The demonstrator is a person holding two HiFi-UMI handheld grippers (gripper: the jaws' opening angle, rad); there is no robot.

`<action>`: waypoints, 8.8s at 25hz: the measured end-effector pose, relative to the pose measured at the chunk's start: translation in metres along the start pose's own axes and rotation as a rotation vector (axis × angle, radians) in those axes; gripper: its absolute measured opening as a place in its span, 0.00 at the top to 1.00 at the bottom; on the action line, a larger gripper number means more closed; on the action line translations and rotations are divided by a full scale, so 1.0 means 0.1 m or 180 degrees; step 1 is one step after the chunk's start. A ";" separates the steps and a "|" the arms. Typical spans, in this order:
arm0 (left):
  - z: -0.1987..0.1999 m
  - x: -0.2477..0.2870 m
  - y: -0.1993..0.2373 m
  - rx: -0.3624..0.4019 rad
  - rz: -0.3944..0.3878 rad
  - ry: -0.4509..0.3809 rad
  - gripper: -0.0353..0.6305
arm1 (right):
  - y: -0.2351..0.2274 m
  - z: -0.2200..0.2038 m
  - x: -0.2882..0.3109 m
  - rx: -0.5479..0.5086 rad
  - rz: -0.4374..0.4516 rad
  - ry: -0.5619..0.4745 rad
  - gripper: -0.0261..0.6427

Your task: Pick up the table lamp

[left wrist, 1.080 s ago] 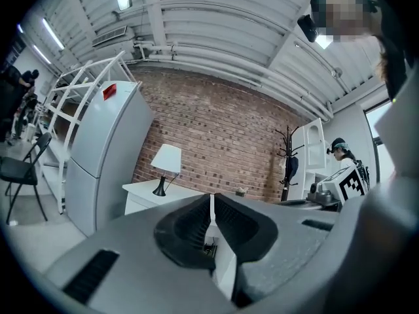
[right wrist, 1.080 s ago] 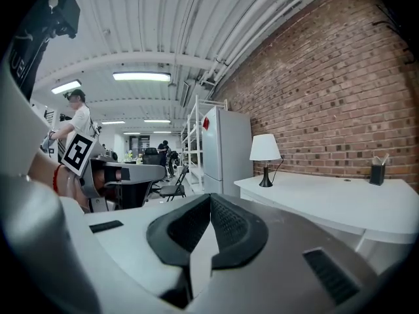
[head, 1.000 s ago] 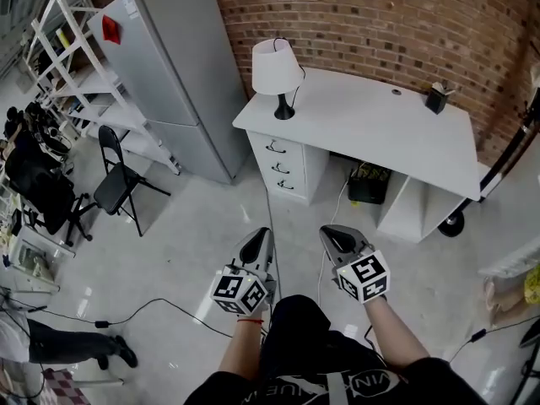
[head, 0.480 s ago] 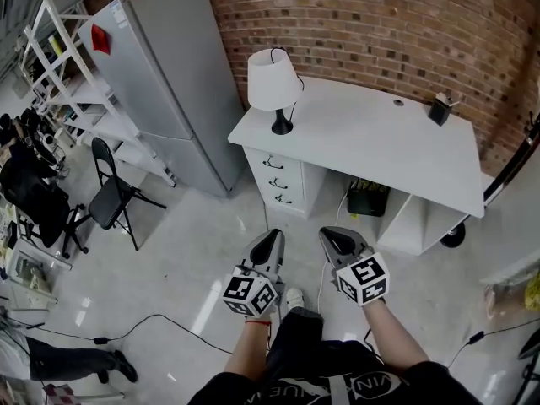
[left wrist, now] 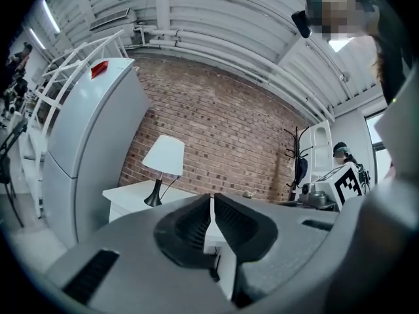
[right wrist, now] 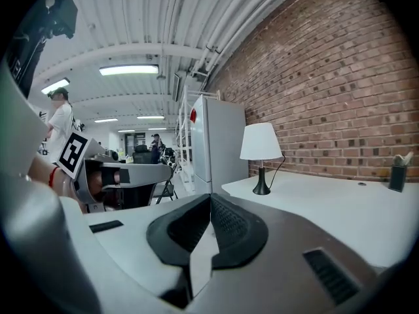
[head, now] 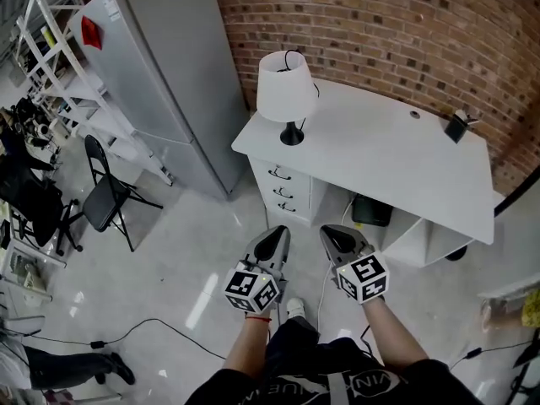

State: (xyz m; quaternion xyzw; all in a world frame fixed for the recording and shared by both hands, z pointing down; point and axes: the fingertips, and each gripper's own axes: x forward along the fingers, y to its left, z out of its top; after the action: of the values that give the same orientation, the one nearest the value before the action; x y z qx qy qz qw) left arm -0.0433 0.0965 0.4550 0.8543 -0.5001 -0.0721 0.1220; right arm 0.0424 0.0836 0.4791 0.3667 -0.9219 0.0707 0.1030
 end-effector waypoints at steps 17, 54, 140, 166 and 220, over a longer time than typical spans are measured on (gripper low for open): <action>0.18 0.82 1.06 -0.0066 -0.0198 0.0060 0.91 | -0.45 0.13 1.27 0.0046 -0.0061 0.0131 0.96; 0.01 2.46 1.70 -0.0354 -0.0483 0.0207 0.91 | -1.56 0.15 2.56 0.0054 0.0123 0.0330 0.96; 1.12 3.97 2.74 -0.1939 -0.2230 -0.0952 0.94 | -2.75 -0.09 4.19 0.0186 -0.0113 0.0938 0.94; 1.31 4.27 3.29 -0.2324 -0.2310 -0.0906 0.94 | -2.87 0.04 4.87 0.0396 -0.0204 0.1079 0.75; 2.17 4.18 1.78 -0.1293 -0.2556 -0.0884 0.94 | -3.23 1.16 4.12 0.0198 -0.0289 0.0133 0.71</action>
State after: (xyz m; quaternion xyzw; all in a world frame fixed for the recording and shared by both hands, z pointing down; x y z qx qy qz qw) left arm -0.0415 -0.3814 0.2964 0.9212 -0.1174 -0.3237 0.1810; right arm -0.0433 -0.4457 0.4839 0.4096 -0.8994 0.1022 0.1139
